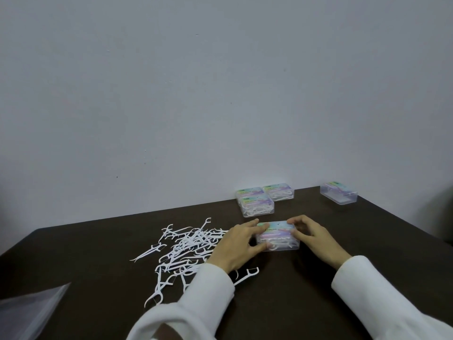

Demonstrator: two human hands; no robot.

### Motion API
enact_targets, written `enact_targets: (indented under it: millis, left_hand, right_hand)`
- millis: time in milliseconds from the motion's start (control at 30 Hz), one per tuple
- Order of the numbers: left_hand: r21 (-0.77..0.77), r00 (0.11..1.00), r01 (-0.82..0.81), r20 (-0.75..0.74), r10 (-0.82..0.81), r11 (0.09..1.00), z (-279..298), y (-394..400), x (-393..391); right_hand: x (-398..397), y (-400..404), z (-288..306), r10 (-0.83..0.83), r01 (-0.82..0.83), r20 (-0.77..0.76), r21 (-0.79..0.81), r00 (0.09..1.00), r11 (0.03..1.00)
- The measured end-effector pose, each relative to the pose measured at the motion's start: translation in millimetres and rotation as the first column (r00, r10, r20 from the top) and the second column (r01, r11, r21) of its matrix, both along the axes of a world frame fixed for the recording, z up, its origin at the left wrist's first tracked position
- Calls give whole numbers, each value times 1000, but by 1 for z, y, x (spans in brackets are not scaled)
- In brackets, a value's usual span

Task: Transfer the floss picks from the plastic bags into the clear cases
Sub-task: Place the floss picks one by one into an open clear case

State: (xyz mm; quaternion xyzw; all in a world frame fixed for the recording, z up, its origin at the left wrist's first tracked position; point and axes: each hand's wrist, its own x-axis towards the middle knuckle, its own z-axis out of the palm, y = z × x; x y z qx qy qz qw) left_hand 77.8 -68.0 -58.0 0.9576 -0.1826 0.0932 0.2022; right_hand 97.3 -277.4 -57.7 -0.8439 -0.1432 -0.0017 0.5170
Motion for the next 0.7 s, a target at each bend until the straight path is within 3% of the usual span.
enact_targets:
  millis: [133,433,600,700]
  left_hand:
    - [-12,1000,-11,-3,11,1000,2,-2,-3]
    - [-269,999,-42,-28,36,962,1,-13,-7]
    - [-321,999,-34,-2,36,947,9,-24,-4]
    - [-344,999,-34,-13,31,938,19,-33,2]
  right_hand:
    - [-2,0,0,4,-3,9,-11,1000,1000]
    - [-8,0,1,31,-31,36,-23,999,999]
    - [-9,-1,2,-38,55,220,-73,975,996]
    - [-7,-7,4,-24,37,226,-52,974,998]
